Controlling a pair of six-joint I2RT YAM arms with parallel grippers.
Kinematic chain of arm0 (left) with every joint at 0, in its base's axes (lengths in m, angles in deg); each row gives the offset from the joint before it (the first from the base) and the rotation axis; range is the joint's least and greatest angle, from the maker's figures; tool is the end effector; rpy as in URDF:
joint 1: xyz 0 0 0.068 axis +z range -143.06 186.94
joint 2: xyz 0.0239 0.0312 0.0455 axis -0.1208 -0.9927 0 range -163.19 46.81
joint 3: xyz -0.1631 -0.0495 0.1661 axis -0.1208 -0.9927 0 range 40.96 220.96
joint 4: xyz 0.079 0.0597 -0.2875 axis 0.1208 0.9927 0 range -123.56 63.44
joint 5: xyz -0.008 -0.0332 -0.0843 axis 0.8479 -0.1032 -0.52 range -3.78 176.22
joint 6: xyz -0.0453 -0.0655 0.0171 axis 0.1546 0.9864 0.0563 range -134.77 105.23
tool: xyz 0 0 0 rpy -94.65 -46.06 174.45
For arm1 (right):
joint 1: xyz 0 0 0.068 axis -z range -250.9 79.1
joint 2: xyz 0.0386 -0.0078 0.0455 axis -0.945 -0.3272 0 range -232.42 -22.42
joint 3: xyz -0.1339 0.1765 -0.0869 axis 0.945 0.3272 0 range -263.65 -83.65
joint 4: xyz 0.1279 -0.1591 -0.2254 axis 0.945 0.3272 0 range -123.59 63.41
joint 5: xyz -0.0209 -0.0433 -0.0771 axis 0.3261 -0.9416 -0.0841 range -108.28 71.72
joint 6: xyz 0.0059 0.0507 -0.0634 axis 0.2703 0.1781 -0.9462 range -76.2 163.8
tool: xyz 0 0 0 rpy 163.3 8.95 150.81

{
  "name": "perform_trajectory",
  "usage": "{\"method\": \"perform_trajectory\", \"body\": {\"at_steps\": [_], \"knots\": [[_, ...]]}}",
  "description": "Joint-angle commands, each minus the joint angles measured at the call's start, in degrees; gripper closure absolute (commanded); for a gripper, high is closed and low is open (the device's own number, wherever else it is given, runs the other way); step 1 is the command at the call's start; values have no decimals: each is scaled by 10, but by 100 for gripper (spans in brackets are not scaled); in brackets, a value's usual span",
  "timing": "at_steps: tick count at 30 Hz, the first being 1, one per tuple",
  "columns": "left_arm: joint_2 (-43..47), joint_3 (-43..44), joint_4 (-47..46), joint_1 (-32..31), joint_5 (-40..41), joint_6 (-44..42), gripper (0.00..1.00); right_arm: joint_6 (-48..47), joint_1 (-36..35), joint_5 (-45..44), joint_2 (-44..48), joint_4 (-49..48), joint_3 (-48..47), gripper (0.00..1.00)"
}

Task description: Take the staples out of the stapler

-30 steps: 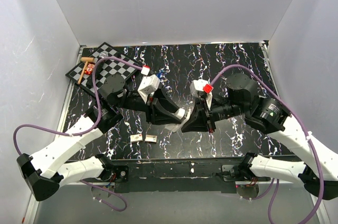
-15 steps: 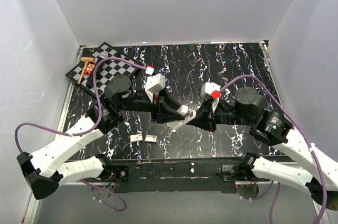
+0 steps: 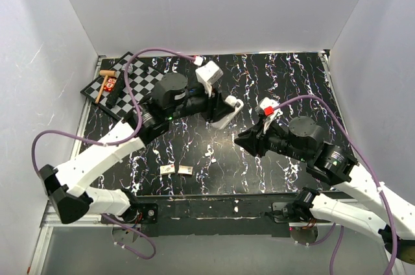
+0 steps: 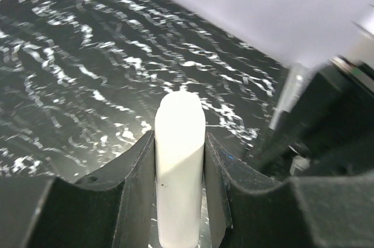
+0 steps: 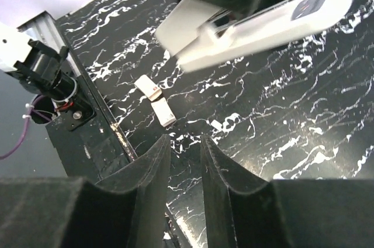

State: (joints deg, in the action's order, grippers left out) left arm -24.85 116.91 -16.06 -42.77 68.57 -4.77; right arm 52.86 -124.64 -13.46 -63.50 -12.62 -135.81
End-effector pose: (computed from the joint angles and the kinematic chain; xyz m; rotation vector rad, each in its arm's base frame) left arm 0.2233 -0.2966 0.3789 0.8634 1.7039 -1.0032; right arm 0.1511 0.2161 0.3530 -0.7532 1.6627 0.8645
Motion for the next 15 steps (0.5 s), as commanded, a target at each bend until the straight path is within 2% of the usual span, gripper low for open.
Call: {"method": "perform_trajectory", "body": {"at_steps": [1, 9, 15], "knots": [[-56, 59, 49, 4, 152, 5, 100, 37, 2, -46, -6, -23, 11, 64], [-182, 106, 51, 54, 251, 18, 100, 92, 2, -58, -16, -45, 50, 61], [-288, 148, 44, 118, 242, 32, 100, 110, 2, -26, -23, -67, 71, 57]]}}
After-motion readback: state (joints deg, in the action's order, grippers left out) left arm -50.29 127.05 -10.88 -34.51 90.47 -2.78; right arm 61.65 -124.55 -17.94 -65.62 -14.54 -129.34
